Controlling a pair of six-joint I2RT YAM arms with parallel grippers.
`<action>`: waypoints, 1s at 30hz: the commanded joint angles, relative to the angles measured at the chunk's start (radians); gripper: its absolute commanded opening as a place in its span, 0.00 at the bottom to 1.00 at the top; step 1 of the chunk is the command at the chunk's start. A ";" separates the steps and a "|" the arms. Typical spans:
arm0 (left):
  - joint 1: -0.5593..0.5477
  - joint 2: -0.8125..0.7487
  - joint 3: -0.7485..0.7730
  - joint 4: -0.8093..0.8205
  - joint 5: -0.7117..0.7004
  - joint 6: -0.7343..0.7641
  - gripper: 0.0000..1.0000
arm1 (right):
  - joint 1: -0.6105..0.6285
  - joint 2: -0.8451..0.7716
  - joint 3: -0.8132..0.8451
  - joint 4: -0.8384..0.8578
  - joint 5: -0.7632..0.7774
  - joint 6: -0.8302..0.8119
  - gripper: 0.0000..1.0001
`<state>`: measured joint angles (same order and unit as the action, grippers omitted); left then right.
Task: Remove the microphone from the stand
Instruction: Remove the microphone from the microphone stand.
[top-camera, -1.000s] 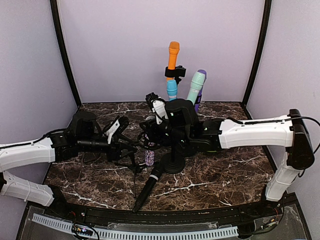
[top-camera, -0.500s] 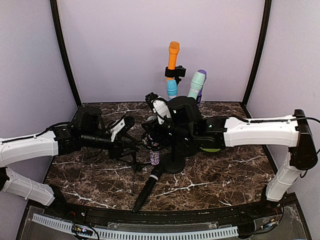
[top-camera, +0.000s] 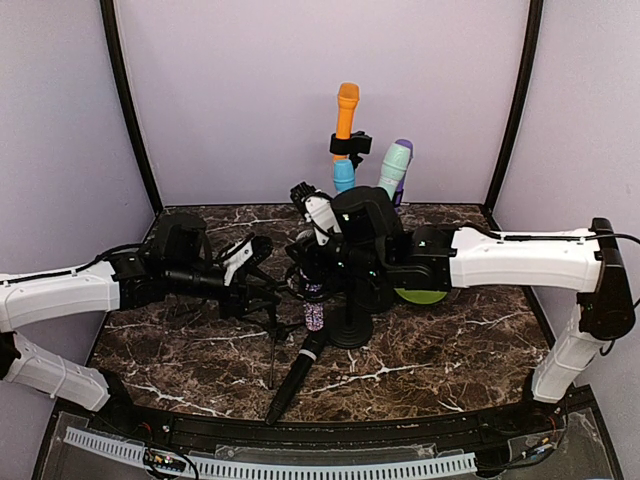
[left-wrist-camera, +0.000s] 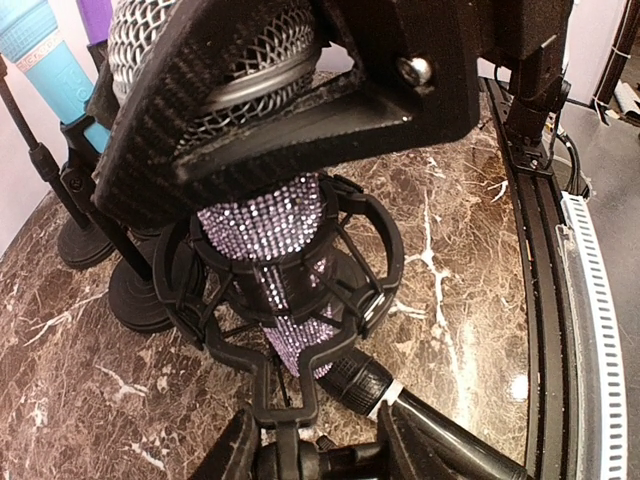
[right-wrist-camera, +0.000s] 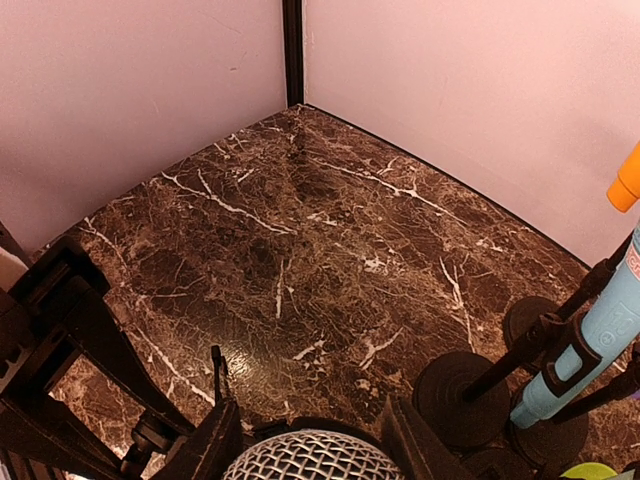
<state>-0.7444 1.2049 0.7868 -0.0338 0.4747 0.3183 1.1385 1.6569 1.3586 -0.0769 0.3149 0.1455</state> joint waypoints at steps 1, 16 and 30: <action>-0.005 0.008 -0.015 -0.072 -0.016 0.056 0.00 | 0.007 -0.076 0.083 0.144 -0.004 0.000 0.21; -0.005 0.009 -0.018 -0.072 -0.028 0.052 0.00 | 0.007 -0.109 0.172 0.090 0.024 -0.026 0.20; -0.004 0.006 -0.021 -0.071 -0.080 0.056 0.00 | 0.007 -0.193 0.156 0.093 0.018 -0.031 0.20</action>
<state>-0.7444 1.2045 0.7864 -0.0288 0.4362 0.3294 1.1385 1.5261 1.4906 -0.1272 0.3195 0.1112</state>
